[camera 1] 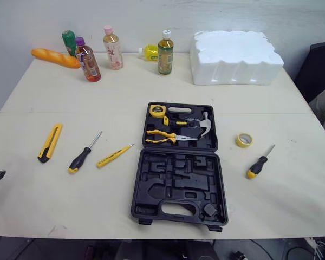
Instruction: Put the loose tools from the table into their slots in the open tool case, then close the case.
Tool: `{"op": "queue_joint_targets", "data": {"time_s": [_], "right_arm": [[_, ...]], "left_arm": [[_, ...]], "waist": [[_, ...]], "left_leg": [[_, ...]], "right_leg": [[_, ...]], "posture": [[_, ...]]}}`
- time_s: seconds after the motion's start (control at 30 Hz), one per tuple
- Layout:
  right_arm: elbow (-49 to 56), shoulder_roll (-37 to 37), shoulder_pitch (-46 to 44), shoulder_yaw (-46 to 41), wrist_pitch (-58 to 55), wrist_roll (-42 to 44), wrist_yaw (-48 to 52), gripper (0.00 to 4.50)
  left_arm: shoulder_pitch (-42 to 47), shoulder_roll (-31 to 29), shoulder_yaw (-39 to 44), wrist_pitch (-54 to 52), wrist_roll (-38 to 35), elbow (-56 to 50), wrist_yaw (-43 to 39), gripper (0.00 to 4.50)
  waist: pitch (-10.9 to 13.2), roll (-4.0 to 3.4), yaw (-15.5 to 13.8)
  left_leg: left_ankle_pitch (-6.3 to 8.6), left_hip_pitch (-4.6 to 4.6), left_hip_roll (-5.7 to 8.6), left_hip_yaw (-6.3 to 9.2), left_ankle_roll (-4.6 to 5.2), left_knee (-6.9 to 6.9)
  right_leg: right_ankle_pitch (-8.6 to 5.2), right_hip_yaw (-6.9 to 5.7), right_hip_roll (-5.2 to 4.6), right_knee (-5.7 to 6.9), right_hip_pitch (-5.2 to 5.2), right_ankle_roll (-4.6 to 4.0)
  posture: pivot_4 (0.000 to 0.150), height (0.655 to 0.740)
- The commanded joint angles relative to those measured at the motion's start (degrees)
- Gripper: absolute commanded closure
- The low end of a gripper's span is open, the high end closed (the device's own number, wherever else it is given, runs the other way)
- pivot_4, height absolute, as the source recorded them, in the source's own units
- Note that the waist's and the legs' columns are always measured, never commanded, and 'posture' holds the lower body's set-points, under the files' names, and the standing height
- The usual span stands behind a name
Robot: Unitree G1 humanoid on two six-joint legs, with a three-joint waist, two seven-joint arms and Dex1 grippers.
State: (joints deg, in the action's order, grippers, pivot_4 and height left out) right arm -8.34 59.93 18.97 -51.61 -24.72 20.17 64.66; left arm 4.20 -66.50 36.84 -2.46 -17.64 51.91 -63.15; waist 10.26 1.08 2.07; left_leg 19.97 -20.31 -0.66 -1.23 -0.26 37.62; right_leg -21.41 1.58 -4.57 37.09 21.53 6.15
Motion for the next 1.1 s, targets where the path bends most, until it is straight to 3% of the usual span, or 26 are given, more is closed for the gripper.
{"op": "queue_joint_targets", "data": {"time_s": [0.03, 0.2, 0.3, 0.47, 0.6, 0.67, 0.77, 0.93, 1.1], "right_arm": [[1.1, -0.1, -0.4, -1.0, 1.3, 0.3, -0.7, 0.02], [5.4, -0.2, -3.2, 0.1, 0.0, 2.9, -1.6, 0.02], [16.6, -2.3, -7.0, 4.2, -7.1, 10.2, -3.2, 0.02], [36.6, -9.4, -18.8, 18.1, -17.1, 24.0, -13.3, 0.02], [42.3, -10.5, -24.1, 23.9, -21.0, 28.6, -17.4, 0.02], [45.6, -11.5, -31.1, 31.4, -22.1, 31.6, -17.7, 0.02], [46.0, -12.7, -39.6, 39.8, -22.4, 32.5, -16.0, 0.02], [39.4, -15.3, -48.3, 50.7, -18.6, 26.4, -11.7, 0.02], [38.0, -18.2, -52.5, 54.1, -17.8, 25.6, -10.4, 0.02]], "left_arm": [[-0.2, -1.0, 0.0, -2.5, -1.6, -0.7, -2.4, 0.0], [-1.7, 0.9, 0.7, -7.7, -4.4, -10.0, -3.6, 0.0], [-5.9, 4.9, 1.7, -14.1, -7.6, -26.0, -1.4, 0.0], [-11.8, 12.8, 2.6, -22.5, -10.6, -48.8, 7.5, 0.0], [-13.2, 15.4, 1.8, -27.6, -11.4, -57.0, 11.5, 0.0], [-12.6, 17.1, -2.2, -31.3, -10.8, -61.8, 15.6, 0.0], [-11.2, 18.2, -8.4, -31.5, -6.4, -62.7, 19.8, 0.0], [-5.8, 20.4, -15.5, -29.2, -3.6, -59.1, 21.6, 0.0], [-2.9, 20.8, -19.5, -26.4, -0.1, -56.2, 22.7, 0.0]], "waist": [[0.0, 0.0, 0.1], [0.0, 0.0, 0.4], [0.0, 0.0, 0.8], [0.0, -0.03, 1.5], [0.0, -0.02, 0.7], [0.0, -0.02, 0.3], [0.0, -0.02, 0.1], [0.0, 0.04, -0.3], [0.0, 0.03, -0.4]], "left_leg": [[0.0, 0.0, 0.0, 0.0, 0.0, -0.01], [0.0, 0.0, -0.01, -0.05, -0.01, 0.02], [-0.01, 0.01, -0.05, -0.04, -0.03, 0.02], [-0.1, 0.01, -0.2, -0.08, -0.27, 0.04], [-0.2, -0.09, -0.18, 0.0, -0.43, 0.17], [-0.16, -0.08, -0.13, 0.04, -0.38, 0.32], [-0.15, -0.08, -0.1, 0.02, -0.34, 0.4], [-0.17, -0.23, -0.11, 0.19, -0.39, 0.39], [-0.21, -0.64, -0.11, 0.53, -0.45, 0.55]], "right_leg": [[0.0, -0.01, 0.0, 0.0, 0.0, 0.0], [0.0, 0.0, 0.0, 0.03, 0.01, 0.0], [0.0, 0.0, 0.0, 0.07, 0.0, 0.0], [0.0, -0.02, 0.09, 0.23, 0.06, 0.0], [0.0, -0.07, 0.09, 0.29, 0.13, 0.0], [0.0, -0.09, 0.04, 0.25, 0.05, 0.0], [0.02, -0.05, 0.01, 0.15, -0.01, 0.02], [0.03, -0.28, 0.03, 0.07, 0.06, 0.0], [0.04, -0.69, 0.0, 0.05, 0.23, -0.02]], "posture": [[0.15, 0.74], [0.15, 0.74], [0.15, 0.74], [0.15, 0.74], [0.15, 0.74], [0.15, 0.74], [0.15, 0.74], [0.15, 0.74], [0.15, 0.74]]}}
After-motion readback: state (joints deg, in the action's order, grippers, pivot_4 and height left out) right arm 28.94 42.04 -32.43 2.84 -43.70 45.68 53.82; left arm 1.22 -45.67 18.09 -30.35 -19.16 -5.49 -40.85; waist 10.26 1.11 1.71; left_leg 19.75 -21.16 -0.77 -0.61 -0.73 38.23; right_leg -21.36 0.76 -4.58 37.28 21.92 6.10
